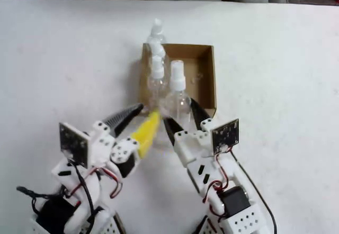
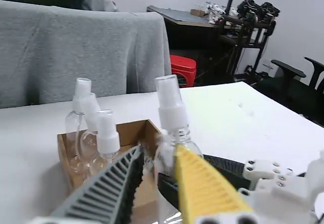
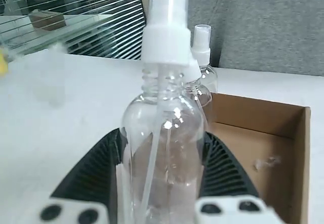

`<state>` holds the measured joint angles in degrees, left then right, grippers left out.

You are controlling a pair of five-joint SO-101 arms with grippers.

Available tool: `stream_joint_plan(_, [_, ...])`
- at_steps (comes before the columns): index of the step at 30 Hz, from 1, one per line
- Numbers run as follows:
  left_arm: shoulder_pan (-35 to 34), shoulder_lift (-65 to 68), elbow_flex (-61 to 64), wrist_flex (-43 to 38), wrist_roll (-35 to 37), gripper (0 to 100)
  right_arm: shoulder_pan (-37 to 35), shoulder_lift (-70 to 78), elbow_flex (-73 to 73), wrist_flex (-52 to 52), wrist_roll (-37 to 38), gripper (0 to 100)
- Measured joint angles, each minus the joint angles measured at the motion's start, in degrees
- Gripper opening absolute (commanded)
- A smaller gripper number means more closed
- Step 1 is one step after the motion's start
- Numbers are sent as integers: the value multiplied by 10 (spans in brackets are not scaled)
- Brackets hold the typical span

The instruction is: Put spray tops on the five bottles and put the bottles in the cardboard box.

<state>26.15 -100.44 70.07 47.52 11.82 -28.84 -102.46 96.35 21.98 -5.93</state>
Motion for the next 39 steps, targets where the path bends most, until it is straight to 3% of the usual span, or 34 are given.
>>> stream_joint_plan(8, [-119,-9,120,0,1,23,79,0,0,-61,0,16])
stream_joint_plan(23, [-145,-30,258,-10,-1,22,93,15,1,-255,0,15])
stream_joint_plan(36, [-145,-30,271,-19,-4,22,135,419,-107,-518,0,15])
stream_joint_plan(39, [-145,-30,271,-19,-4,22,123,475,-110,-539,0,15])
